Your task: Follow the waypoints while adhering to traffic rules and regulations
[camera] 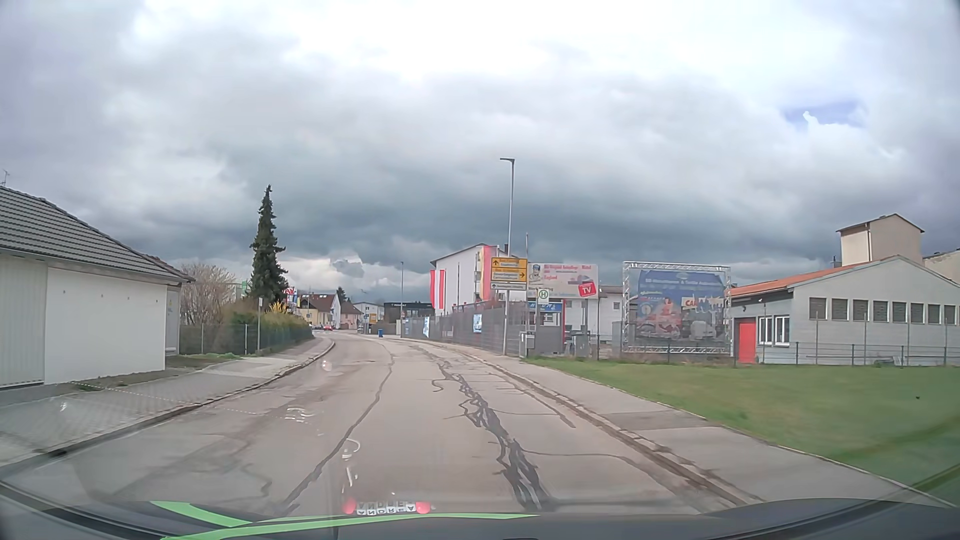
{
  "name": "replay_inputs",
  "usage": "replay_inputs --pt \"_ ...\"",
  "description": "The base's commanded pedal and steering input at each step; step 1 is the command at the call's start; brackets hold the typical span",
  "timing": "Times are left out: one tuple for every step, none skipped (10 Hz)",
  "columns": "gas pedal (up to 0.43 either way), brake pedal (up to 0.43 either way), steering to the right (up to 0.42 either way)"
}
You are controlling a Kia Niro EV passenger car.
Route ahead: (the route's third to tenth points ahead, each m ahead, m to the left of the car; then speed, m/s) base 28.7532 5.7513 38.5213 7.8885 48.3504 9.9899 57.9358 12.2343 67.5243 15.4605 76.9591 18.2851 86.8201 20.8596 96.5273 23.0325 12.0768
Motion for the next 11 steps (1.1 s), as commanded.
replay_inputs --pt "0.118 0.0 -0.036" --pt "0.118 0.0 -0.036" --pt "0.118 0.0 -0.035" --pt "0.118 0.0 -0.034" --pt "0.118 0.0 -0.031" --pt "0.118 0.0 -0.028" --pt "0.118 0.0 -0.028" --pt "0.118 0.0 -0.028" --pt "0.118 0.0 -0.026" --pt "0.118 0.0 -0.025" --pt "0.118 0.0 -0.024"
